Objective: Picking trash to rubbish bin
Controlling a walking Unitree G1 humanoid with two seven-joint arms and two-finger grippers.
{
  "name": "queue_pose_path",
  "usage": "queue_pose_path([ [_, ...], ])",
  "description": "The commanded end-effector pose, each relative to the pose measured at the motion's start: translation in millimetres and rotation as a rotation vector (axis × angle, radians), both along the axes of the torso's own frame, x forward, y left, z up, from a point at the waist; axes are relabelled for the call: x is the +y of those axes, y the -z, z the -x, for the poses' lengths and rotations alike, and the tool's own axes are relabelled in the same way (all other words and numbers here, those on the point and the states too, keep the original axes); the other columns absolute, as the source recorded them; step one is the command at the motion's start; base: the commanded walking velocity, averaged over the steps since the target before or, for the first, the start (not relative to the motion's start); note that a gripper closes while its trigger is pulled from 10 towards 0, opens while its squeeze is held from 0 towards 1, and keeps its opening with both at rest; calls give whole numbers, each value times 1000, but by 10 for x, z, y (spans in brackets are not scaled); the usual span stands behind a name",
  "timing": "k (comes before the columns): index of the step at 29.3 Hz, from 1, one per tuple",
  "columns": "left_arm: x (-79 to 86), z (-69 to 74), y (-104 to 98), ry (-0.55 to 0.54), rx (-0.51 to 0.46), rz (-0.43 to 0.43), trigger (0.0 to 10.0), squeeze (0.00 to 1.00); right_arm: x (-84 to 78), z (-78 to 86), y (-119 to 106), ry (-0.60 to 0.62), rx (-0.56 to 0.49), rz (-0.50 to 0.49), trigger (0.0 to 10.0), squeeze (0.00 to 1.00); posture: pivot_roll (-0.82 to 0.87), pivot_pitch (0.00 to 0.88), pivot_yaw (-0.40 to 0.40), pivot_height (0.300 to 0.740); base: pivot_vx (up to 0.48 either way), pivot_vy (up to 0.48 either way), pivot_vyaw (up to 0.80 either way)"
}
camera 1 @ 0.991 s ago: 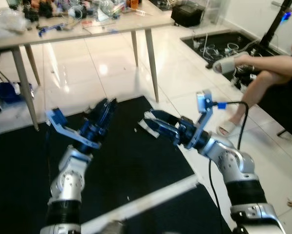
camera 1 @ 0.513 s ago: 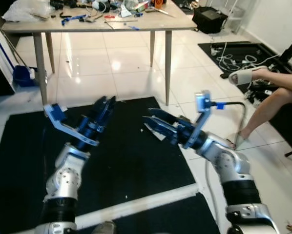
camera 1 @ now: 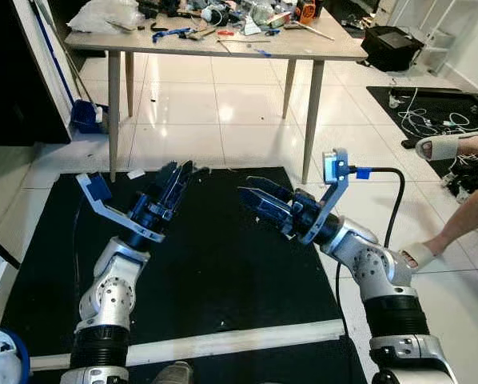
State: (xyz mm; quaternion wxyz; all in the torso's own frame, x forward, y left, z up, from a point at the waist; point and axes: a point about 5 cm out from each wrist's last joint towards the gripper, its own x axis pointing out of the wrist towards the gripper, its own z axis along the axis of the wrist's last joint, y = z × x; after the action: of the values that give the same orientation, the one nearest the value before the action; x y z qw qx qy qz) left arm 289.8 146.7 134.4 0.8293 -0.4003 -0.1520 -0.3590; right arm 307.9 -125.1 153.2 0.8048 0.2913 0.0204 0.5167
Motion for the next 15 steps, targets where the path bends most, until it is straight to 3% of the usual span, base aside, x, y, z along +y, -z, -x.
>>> queue_pose_path([
  [1, -32, 2, 16, 18, 5, 0, 10000, 0, -31, -3, 24, 9, 21, 1, 10000, 0, 8, 0, -57, 740, 360, 0, 0],
  [15, -30, 9, 11, 27, -3, -6, 10000, 0, -35, -15, 26, 35, 43, 32, 10000, 0, 9, 0, -53, 740, 384, 0, 0],
])
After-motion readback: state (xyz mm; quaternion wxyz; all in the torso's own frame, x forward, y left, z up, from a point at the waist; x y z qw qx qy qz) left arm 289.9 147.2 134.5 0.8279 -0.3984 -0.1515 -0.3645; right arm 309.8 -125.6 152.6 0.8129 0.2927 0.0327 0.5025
